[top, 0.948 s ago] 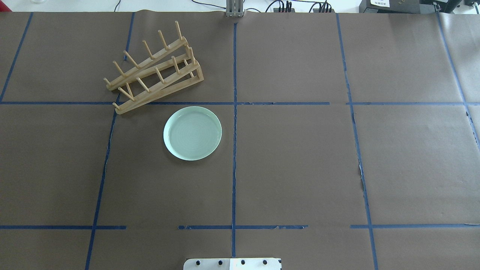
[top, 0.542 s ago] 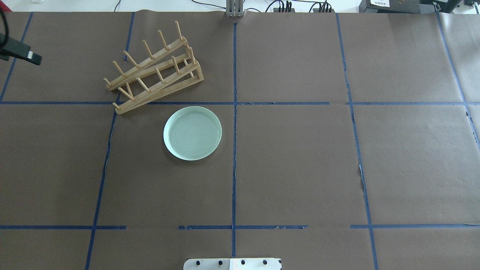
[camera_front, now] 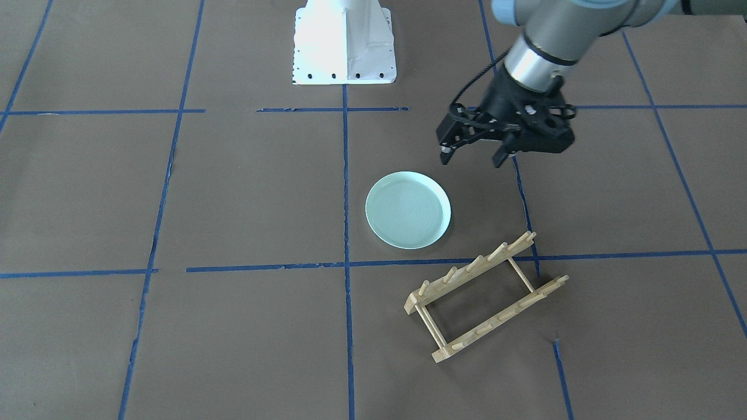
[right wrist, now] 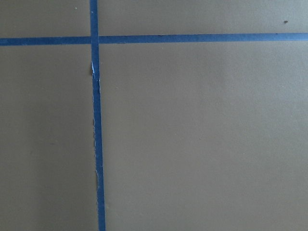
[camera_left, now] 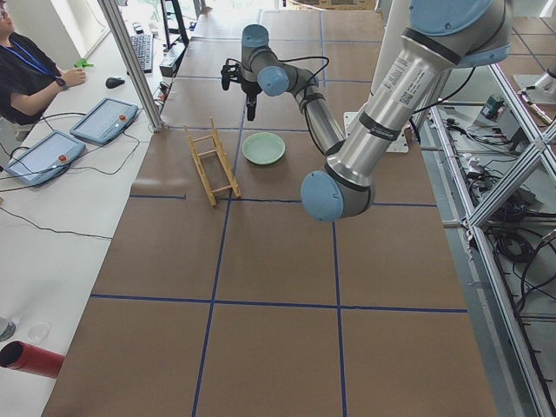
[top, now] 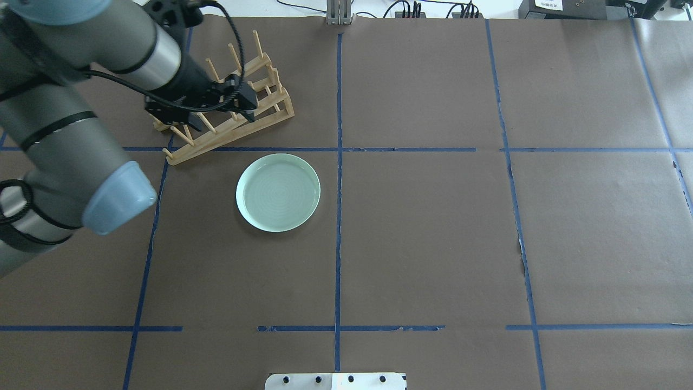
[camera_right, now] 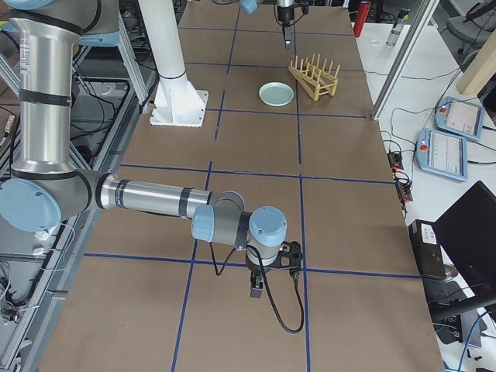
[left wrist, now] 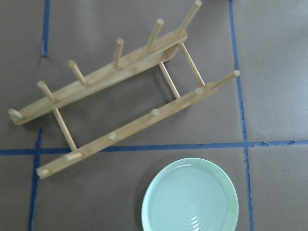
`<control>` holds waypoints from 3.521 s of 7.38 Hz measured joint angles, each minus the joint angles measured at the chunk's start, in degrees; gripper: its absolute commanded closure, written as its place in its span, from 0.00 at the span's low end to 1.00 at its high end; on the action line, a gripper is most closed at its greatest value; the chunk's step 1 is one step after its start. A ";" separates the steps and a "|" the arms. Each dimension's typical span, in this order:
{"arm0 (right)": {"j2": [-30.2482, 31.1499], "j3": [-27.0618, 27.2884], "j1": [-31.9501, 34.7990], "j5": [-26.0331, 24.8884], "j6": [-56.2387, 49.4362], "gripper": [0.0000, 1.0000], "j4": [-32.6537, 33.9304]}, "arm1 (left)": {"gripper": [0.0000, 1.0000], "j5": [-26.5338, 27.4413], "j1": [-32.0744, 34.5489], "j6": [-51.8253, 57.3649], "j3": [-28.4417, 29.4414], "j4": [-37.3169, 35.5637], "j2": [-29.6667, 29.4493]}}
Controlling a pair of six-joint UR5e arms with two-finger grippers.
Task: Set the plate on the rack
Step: 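Move the left gripper over the mint-green plate beside the rack, then lower the left gripper and grasp the plate's rim, then lift the plate with the left gripper and tilt it upright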
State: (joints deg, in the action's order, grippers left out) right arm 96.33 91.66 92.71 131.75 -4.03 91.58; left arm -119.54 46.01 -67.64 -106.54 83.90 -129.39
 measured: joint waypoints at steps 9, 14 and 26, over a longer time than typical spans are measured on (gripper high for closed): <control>0.00 0.01 -0.01 0.00 -0.01 0.00 0.00 | 0.58 16.13 -14.49 -12.59 39.68 -4.66 -22.51; 0.00 0.01 -0.05 0.00 -0.02 0.00 0.00 | 0.73 17.99 -15.24 -10.65 41.08 -2.77 -22.14; 0.00 0.01 0.01 0.00 -0.02 0.00 0.00 | 1.00 14.26 -12.31 -11.79 38.60 1.47 -21.77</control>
State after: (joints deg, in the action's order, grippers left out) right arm 96.33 91.67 92.72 131.75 -4.04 91.58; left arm -105.28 33.70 -79.44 -67.94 85.37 -151.16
